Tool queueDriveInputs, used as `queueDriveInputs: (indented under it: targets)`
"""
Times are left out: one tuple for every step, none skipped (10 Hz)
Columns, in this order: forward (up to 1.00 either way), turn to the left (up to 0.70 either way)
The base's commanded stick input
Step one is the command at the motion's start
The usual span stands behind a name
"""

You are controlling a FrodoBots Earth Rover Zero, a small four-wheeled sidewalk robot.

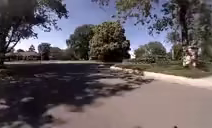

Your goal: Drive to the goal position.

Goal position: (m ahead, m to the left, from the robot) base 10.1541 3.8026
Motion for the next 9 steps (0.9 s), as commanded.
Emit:
queueDriveInputs:
  targets:
    - [1.00,0.00]
    - [1.00,0.00]
    - [1.00,0.00]
    - [1.00,0.00]
    - [1.00,0.00]
    - [1.00,0.00]
    - [1.00,0.00]
    - [1.00,0.00]
    - [1.00,0.00]
